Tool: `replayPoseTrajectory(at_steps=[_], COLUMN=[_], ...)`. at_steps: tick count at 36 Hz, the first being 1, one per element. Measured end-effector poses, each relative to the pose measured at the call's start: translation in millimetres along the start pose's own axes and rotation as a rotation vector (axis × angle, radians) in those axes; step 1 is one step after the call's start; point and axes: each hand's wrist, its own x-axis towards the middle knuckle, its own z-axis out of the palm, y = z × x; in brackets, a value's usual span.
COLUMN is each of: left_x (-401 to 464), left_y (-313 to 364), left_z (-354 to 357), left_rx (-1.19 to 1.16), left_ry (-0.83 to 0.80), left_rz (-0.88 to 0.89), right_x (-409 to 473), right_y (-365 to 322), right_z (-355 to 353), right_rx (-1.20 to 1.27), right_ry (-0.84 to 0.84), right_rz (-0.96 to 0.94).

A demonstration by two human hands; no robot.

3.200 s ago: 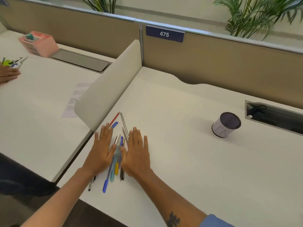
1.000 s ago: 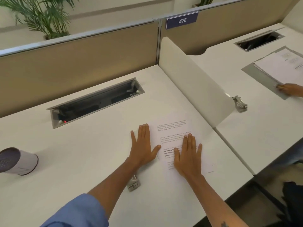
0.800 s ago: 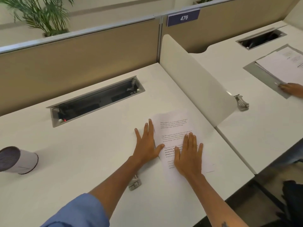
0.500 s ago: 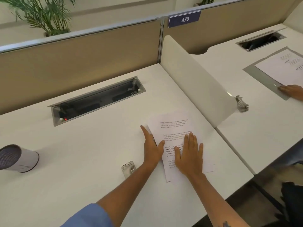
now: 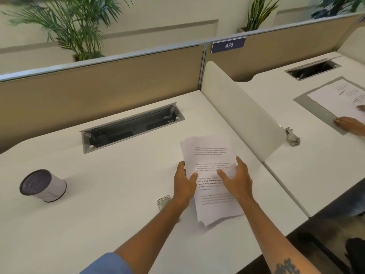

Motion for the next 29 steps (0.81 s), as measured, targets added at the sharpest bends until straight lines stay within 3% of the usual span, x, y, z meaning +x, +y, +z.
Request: replayPoseTrajectory(at_steps=[7, 16, 29], left_x=[-18.0, -50.2, -115.0], left_y=[25.7, 31.2, 9.4], left_z=[-73.7, -188.2, -315.3], left_rx=[-0.014, -0.012, 0.012], left_ry=[0.048, 0.143, 0.208], left_rz=[0.054, 0.039, -0.007], right_x=[-6.5, -47.4, -132.7], right_y=[-46.8, -125.0, -201.3], right_z=[-3.1, 33.0, 117.2], right_rx=[0.325, 0.566, 0.553], right_ry=[-0.084, -0.417, -0.694], right_rz=[0.11, 0.089, -0.016])
